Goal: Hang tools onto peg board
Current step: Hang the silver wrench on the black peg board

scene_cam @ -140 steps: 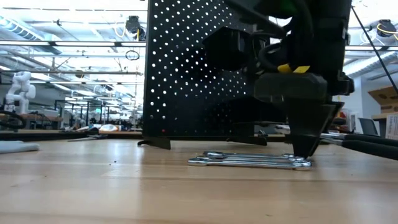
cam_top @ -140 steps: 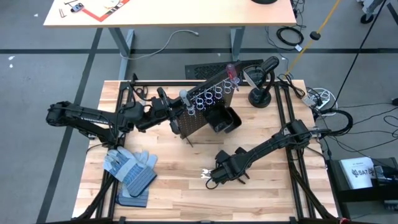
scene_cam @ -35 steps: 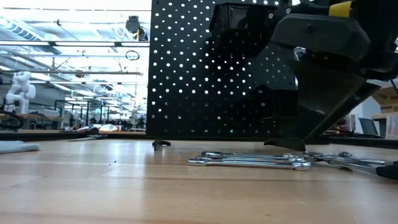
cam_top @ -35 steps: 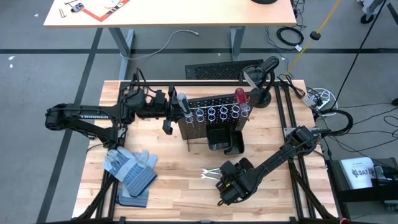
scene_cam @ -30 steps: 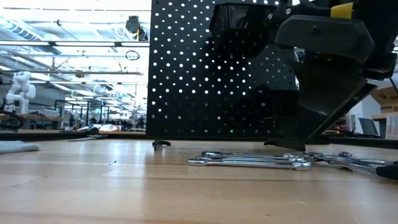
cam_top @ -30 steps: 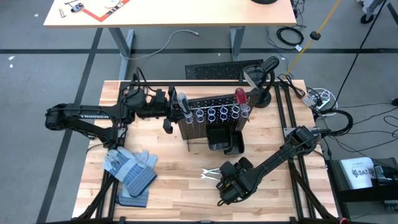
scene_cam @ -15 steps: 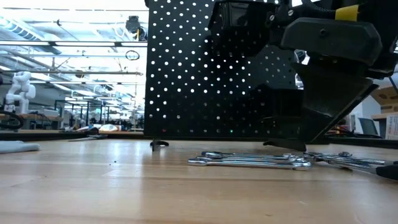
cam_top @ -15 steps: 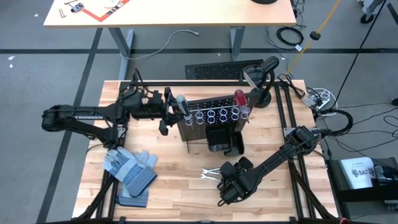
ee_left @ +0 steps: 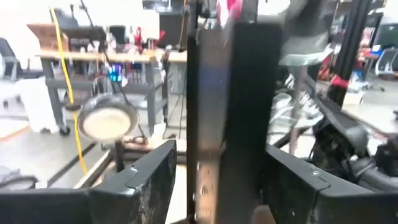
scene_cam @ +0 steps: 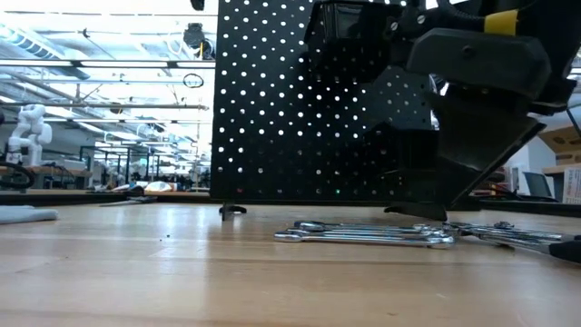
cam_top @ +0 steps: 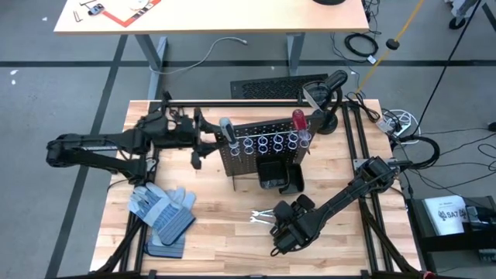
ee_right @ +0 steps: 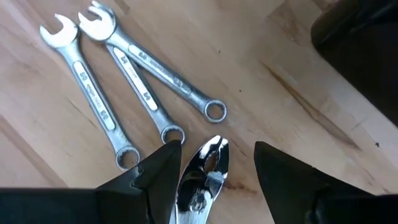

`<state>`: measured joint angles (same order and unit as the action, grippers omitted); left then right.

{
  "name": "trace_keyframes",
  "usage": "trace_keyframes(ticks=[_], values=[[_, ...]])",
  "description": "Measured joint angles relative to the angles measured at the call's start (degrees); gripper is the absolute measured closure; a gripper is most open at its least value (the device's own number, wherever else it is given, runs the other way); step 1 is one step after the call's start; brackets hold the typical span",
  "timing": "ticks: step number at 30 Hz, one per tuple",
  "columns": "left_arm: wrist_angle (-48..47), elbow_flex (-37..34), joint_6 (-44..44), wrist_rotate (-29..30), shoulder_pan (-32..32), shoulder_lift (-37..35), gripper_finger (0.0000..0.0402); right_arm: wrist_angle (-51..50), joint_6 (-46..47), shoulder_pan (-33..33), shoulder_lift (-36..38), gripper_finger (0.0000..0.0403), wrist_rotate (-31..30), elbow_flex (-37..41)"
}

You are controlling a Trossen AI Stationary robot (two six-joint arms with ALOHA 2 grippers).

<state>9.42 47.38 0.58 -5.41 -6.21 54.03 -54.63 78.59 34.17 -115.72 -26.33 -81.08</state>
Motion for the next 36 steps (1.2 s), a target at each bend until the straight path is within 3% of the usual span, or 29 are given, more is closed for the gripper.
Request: trace_keyframes(ticks=[6, 12, 16, 21, 25, 31, 33, 36], values=[[-6.3, 0.2, -1.6, 0.4, 0.3, -4.8, 0.0179, 0.2, -0.2, 0.0, 0.0, 0.0204, -0.9, 0.0], [-16.6, -0.1, -1.0, 8.0, 2.7, -8.4, 0.0179, 0.3, -1.0, 0.0, 0.0, 0.0204, -2.0, 0.0], [-17.6, -3.3, 0.2, 15.5, 6.0, -10.6, 0.0179, 0.6, -2.9, 0.0, 0.0, 0.0204, -2.3, 0.0], [-16.3, -8.3, 4.1, 16.5, 9.9, -11.6, 0.0179, 1.0, -4.5, 0.2, 0.0, 0.0204, -2.2, 0.0], [-11.8, -14.3, 6.7, 16.1, 14.3, -10.8, 0.0179, 2.6, -5.9, 0.4, 0.0, 0.0204, -2.2, 0.0], [6.4, -22.8, 8.2, 17.7, 21.0, -8.6, 0.0180, 5.7, -8.2, 0.4, 0.0, 0.0204, -2.4, 0.0], [13.0, -25.1, 7.7, 17.9, 23.3, -7.5, 0.0181, 6.5, -8.9, 0.7, 0.0, 0.0204, -3.8, 0.0], [15.3, -26.5, 6.6, 17.9, 25.6, -6.0, 0.0181, 7.3, -10.1, 1.5, 0.0, 0.0204, -9.0, 0.0]])
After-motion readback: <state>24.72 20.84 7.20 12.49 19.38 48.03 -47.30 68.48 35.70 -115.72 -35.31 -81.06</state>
